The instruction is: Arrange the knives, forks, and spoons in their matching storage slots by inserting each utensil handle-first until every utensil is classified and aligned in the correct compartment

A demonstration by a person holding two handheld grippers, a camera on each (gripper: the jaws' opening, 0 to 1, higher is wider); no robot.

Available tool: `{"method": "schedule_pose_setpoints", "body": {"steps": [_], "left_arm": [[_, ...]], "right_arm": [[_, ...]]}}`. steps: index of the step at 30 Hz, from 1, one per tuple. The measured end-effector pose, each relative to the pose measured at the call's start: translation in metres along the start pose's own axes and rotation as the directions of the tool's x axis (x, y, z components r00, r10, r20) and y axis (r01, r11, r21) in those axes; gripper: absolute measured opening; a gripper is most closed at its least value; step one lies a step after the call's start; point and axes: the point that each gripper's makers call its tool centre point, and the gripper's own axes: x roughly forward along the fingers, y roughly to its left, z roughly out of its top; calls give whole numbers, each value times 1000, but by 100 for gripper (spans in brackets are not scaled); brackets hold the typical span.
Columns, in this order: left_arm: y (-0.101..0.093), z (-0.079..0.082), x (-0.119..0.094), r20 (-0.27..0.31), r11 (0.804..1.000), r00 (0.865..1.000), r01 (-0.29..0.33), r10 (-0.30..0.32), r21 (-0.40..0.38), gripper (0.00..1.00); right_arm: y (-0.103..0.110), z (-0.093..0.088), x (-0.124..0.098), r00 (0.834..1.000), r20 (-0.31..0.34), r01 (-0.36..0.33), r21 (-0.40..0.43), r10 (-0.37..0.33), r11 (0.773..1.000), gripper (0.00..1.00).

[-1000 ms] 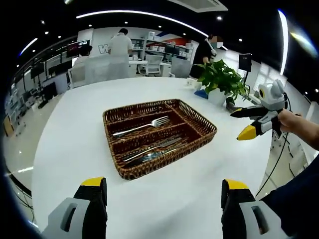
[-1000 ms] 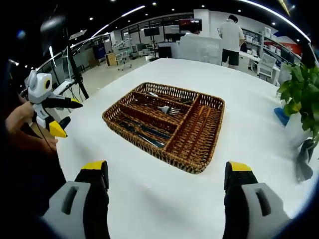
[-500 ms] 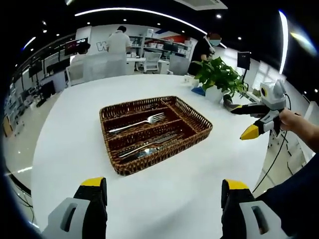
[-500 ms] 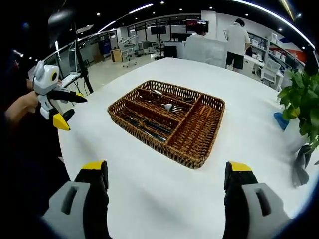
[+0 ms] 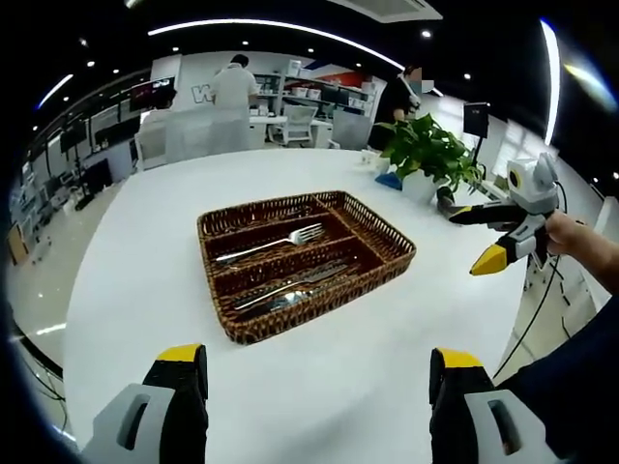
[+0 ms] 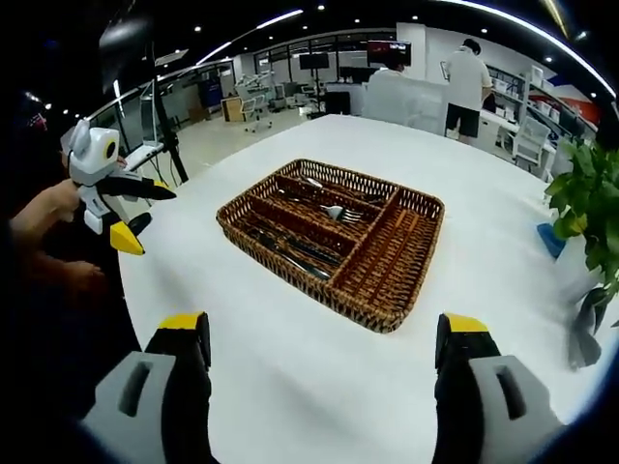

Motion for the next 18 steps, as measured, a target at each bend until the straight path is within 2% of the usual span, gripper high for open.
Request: {"method": "schedule_pose_setpoints", "body": {"steps": [18], "left_arm": [[0, 0, 1, 14, 1000, 1000, -7, 7, 7, 100]], "right_arm": [[0, -4, 2, 999, -52, 0, -67, -3, 998, 100]]}}
